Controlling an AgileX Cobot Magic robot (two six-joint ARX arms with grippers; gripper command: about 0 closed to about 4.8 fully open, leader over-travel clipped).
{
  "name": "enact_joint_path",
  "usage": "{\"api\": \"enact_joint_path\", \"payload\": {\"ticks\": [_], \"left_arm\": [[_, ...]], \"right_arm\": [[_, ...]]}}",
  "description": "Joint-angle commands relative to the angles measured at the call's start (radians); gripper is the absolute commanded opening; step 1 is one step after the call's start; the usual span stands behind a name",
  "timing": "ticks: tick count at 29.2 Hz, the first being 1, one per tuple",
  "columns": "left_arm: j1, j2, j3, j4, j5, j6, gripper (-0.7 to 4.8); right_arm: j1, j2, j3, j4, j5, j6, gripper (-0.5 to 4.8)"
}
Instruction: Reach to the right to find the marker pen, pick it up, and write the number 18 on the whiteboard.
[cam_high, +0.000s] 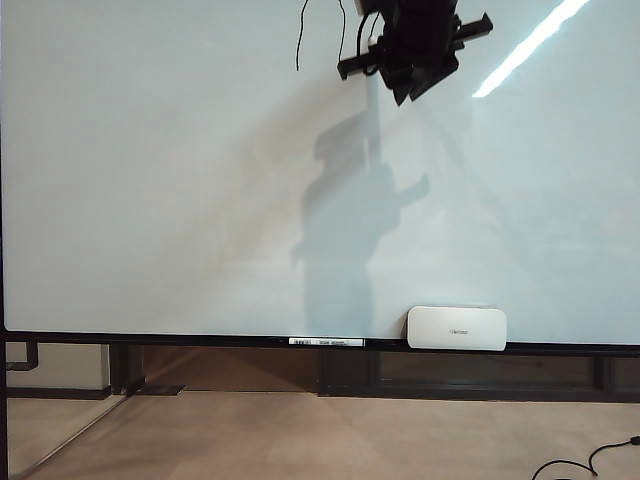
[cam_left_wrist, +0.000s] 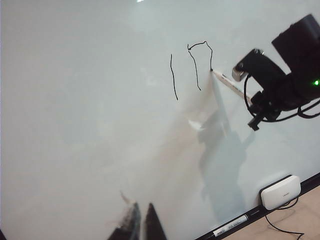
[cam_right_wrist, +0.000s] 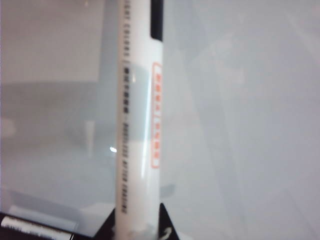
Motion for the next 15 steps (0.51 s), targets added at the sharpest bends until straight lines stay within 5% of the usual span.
{"api": "enact_joint_path", "payload": {"ticks": [1, 15], "left_arm": [[0.000, 0.000, 0.005, 0.014, 0.002, 0.008, 0.21], [0.000, 0.000, 0.005, 0.013, 0.002, 0.016, 0.21]], "right_arm": [[0.000, 0.006, 0.002, -0.014, 0.000, 0.023, -0.04], [0.000, 0.018, 0.001, -0.059, 0.000, 0.031, -0.04]]}}
